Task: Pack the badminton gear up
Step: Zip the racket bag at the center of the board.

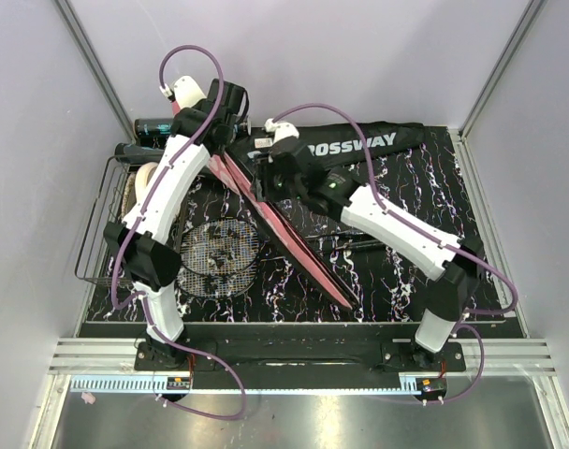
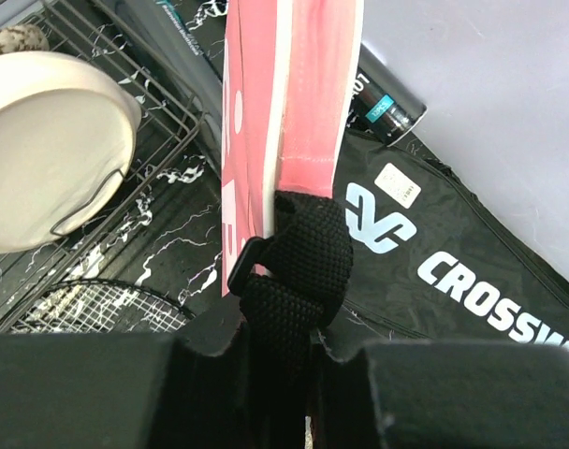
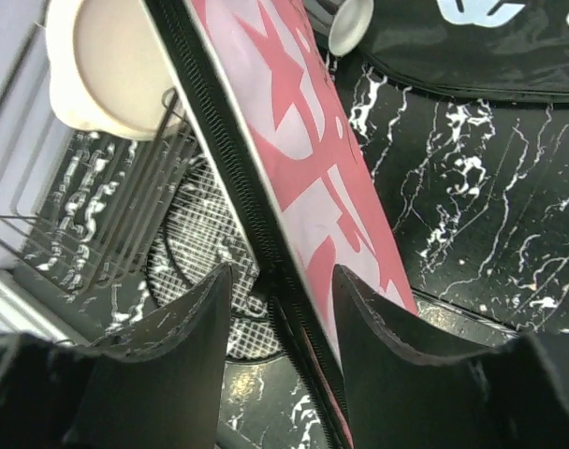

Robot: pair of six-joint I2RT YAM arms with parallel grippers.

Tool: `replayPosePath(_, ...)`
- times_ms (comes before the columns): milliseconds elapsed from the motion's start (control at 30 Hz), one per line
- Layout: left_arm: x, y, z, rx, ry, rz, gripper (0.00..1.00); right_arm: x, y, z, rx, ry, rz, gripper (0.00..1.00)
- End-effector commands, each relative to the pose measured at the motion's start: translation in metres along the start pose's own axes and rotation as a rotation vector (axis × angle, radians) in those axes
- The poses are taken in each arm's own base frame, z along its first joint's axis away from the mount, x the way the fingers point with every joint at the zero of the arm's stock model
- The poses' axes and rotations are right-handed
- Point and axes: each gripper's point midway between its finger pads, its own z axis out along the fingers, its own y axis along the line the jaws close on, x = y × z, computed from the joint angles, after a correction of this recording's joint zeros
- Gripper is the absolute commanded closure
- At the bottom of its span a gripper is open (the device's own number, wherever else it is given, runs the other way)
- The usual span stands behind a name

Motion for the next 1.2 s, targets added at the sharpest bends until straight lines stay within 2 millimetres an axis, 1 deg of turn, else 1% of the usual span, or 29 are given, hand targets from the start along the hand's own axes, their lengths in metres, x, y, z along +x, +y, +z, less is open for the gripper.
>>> replayPosePath(0, -0.03, 0.001, -0.028, 0.026, -0.056, -0.155, 1.0, -0.002, -0.002, -0.005, 0.173, -0.051, -0.106, 0.47)
replayPosePath(33, -0.029, 0.002, -0.026, 0.017, -0.059, -0.156, 1.0, -0.004, -0.003, -0.004, 0.199, -0.059, -0.124, 0.47)
replayPosePath(67, -0.026, 0.001, -0.027, 0.016, -0.06, -0.148, 1.0, 0.0, -0.001, -0.005, 0.216, -0.049, -0.153, 0.47)
replayPosePath(100, -0.026, 0.003, -0.027, 0.006, -0.065, -0.141, 1.0, -0.003, -0.007, -0.005, 0.258, -0.063, -0.186, 0.45)
replayPosePath(167, -0.024, 0.005, -0.025, -0.008, -0.068, -0.135, 1.0, -0.002, -0.005, -0.006, 0.279, -0.068, -0.225, 0.43)
replayPosePath(233, -0.022, 0.007, -0.026, -0.015, -0.066, -0.134, 1.0, -0.004, -0.007, -0.006, 0.314, -0.074, -0.271, 0.44)
replayPosePath(367, -0.02, 0.006, -0.028, -0.013, -0.071, -0.128, 1.0, 0.0, -0.008, -0.006, 0.383, -0.063, -0.377, 0.47)
replayPosePath(400, -0.021, 0.007, -0.028, -0.016, -0.073, -0.126, 1.0, -0.002, -0.011, -0.007, 0.417, -0.069, -0.412, 0.47)
replayPosePath(433, -0.02, 0.007, -0.028, -0.015, -0.074, -0.124, 1.0, -0.001, -0.005, -0.007, 0.412, -0.071, -0.43, 0.49)
replayPosePath(500, -0.02, 0.007, -0.029, -0.016, -0.076, -0.118, 1.0, 0.001, -0.001, -0.007, 0.408, -0.059, -0.455, 0.5)
replayPosePath(533, -0.02, 0.008, -0.029, -0.018, -0.077, -0.12, 1.0, 0.003, 0.002, -0.006, 0.401, -0.055, -0.46, 0.52)
replayPosePath(567, -0.021, 0.007, -0.029, -0.015, -0.078, -0.122, 1.0, 0.005, 0.003, -0.006, 0.394, -0.051, -0.463, 0.56)
replayPosePath(767, -0.021, 0.008, -0.028, -0.022, -0.085, -0.123, 1.0, 0.014, 0.01, -0.002, 0.369, -0.025, -0.476, 0.62)
replayPosePath(800, -0.021, 0.007, -0.029, -0.019, -0.083, -0.124, 1.0, 0.016, 0.013, -0.002, 0.353, -0.02, -0.475, 0.65)
replayPosePath(1000, -0.023, 0.005, -0.03, -0.007, -0.082, -0.124, 1.0, 0.023, 0.023, 0.004, 0.297, 0.001, -0.47, 0.67)
replayPosePath(1100, -0.023, 0.005, -0.031, 0.001, -0.079, -0.125, 1.0, 0.023, 0.026, 0.005, 0.275, -0.006, -0.466, 0.74)
replayPosePath(1133, -0.024, 0.004, -0.031, 0.003, -0.08, -0.126, 1.0, 0.023, 0.027, 0.005, 0.271, -0.005, -0.465, 0.8)
replayPosePath(1167, -0.023, 0.004, -0.032, 0.005, -0.078, -0.125, 1.0, 0.023, 0.028, 0.005, 0.266, -0.005, -0.463, 0.8)
